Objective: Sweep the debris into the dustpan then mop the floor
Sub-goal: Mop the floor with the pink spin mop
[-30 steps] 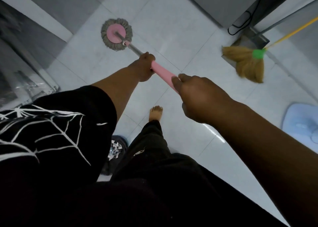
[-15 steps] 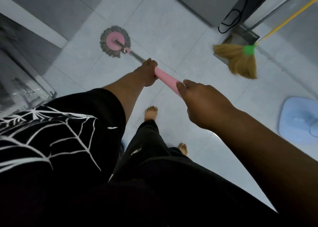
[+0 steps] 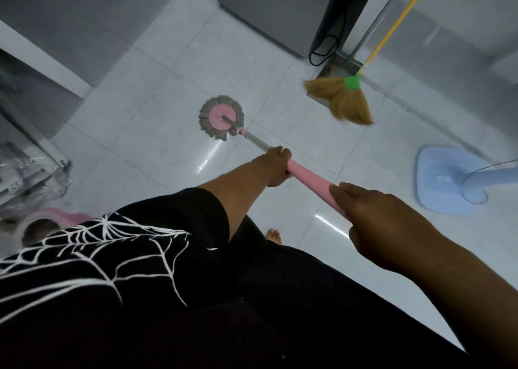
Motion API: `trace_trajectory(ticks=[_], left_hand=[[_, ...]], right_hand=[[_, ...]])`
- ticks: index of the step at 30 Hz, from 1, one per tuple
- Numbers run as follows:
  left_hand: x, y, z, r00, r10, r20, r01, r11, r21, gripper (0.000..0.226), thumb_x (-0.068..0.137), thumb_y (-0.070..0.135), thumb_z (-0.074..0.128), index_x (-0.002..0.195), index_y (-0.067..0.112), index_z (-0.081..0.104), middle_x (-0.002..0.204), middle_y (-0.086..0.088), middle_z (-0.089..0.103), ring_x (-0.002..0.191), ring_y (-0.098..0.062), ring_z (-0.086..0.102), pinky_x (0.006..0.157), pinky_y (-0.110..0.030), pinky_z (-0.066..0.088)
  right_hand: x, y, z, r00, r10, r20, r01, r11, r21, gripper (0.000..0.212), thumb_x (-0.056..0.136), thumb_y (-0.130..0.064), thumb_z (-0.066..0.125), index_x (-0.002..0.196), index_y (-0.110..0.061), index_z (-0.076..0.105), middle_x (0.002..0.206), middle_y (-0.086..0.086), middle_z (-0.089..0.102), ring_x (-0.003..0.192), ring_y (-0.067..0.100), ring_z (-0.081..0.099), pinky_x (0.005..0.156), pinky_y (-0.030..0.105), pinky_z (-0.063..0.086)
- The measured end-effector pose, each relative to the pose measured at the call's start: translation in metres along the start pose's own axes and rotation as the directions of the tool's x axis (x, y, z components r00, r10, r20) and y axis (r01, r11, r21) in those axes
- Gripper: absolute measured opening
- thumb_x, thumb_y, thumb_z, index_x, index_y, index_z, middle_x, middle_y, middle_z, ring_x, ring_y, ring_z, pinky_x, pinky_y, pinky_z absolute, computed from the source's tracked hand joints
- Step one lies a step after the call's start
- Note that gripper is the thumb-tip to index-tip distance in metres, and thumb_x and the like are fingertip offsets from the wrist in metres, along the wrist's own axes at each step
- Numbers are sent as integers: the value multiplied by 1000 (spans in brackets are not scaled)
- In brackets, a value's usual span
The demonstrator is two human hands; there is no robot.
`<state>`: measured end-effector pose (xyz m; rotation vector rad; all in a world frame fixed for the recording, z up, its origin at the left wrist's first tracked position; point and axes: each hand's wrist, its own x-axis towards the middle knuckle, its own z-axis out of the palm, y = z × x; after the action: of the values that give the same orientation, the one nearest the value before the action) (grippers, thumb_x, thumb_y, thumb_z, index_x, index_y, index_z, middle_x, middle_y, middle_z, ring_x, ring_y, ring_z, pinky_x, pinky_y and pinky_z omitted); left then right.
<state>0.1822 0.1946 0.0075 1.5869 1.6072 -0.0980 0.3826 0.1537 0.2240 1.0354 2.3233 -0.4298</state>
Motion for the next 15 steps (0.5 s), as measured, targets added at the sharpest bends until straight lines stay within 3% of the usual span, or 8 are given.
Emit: trace_trajectory(ticks=[5,8,11,15], left_hand=[[-7,1,-8,1000,5,27,-5,1000,22,42,96,31,55,127,7,40,136,-13,41,106,-30,57,89,-42,48],[-4,-10,-17,1000,8,7,-8,1000,13,45,96,30,55,131,7,38,139,-12,39,110,-30,56,91,-39,46],[7,-25,-27,999,-11,-30,11,1000,-18,43,96,28,55,131,7,38,140,-13,37,109,-31,56,93,-41,45],[30,-56,-52,997,-23,-67,18,997,-75,43,96,27,54,132,8,37,147,-13,29,115,-35,54,97,-43,44]], right_hand=[[-4,-7,-7,1000,-29,3,29,1000,-8,50,87,-10,51,134,-17,38,106,-2,51,72,18,52,61,27,39],[9,-10,-15,999,-44,3,44,999,-15,45,85,-10,51,129,-17,42,101,-1,50,70,20,52,59,29,41],[31,-11,-25,998,-66,12,66,997,-34,49,85,-11,51,133,-16,40,109,0,53,77,22,57,66,35,51],[75,-13,-47,996,-86,20,87,995,-53,57,85,-11,51,140,-16,37,122,2,54,84,24,61,72,37,53]])
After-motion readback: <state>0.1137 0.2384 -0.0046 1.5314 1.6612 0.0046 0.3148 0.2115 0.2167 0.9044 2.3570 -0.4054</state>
